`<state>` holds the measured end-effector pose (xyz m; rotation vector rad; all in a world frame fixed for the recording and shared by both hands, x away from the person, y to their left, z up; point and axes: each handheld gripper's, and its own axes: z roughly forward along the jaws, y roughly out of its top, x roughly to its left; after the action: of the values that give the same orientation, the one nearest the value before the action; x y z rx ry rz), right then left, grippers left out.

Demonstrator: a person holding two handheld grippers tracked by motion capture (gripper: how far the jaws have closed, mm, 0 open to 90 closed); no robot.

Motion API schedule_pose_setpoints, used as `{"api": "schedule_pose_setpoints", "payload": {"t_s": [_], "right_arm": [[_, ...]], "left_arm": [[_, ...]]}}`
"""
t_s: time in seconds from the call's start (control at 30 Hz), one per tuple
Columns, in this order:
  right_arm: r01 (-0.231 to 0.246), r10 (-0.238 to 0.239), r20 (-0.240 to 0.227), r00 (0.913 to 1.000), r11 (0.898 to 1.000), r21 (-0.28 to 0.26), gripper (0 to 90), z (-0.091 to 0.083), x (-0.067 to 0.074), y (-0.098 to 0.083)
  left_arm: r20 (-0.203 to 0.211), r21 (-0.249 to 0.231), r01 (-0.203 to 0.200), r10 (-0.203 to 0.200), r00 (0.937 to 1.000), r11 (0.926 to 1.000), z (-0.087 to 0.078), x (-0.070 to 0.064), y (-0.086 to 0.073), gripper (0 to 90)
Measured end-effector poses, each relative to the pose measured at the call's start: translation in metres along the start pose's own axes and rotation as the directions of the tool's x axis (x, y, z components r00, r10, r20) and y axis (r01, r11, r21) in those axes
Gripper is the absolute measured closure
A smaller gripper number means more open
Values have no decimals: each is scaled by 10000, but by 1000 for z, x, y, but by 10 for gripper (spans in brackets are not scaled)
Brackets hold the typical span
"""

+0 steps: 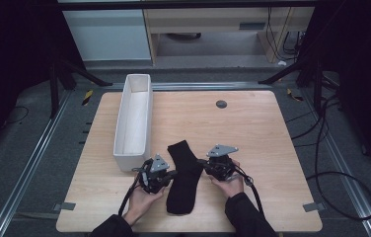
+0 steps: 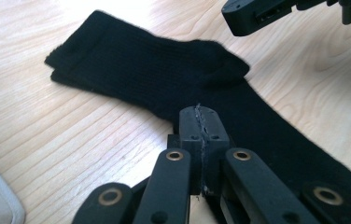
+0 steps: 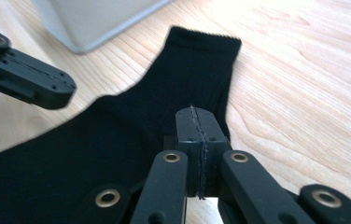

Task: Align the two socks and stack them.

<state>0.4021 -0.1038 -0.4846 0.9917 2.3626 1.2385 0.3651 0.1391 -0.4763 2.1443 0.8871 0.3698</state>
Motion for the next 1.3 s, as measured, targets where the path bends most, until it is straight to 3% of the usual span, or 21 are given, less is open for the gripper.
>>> {"api": "schedule_pose_setpoints", "payload": {"t_s": [0.1, 0.2, 0.27, 0.37, 0.47, 0.77, 1.0, 1.3], "right_arm": [[-44, 41, 269, 9996, 9999, 134, 759, 11, -4, -4], [-244, 242, 164, 9996, 9996, 136, 712, 20, -7, -5], [-244, 238, 193, 9995, 9993, 281, 729, 24, -7, -6], [-294, 291, 84, 9995, 9987, 404, 819, 28, -7, -7], [-216, 212, 131, 9997, 9991, 355, 890, 26, -5, -7], [-113, 113, 134, 9998, 9999, 0, 900, 19, -4, -2], [-15, 31, 280, 9996, 9983, -587, 900, 14, -5, 8], [173, -179, 931, 9955, 9998, 75, 900, 29, -13, 0]], "left_arm": [[-226, 84, 48, -46, 9997, 10000, 1, 1, -2, 834], [-307, 239, -68, 75, 9995, 9997, 3, 0, -3, 760], [-382, 499, -49, 68, 9992, 9987, 7, 0, -4, 694], [-334, 608, 74, -53, 9994, 9981, 12, 1, -7, 675], [-206, 655, 135, -122, 9997, 9978, 15, 1, -8, 683], [-92, 566, 83, -77, 9999, 9984, 17, 1, -8, 874], [-4, 71, 14, -14, 10000, 10000, 11, 2, 2, 889], [-70, 496, -22, 26, 10000, 9988, 27, 3, 0, 885]]}}
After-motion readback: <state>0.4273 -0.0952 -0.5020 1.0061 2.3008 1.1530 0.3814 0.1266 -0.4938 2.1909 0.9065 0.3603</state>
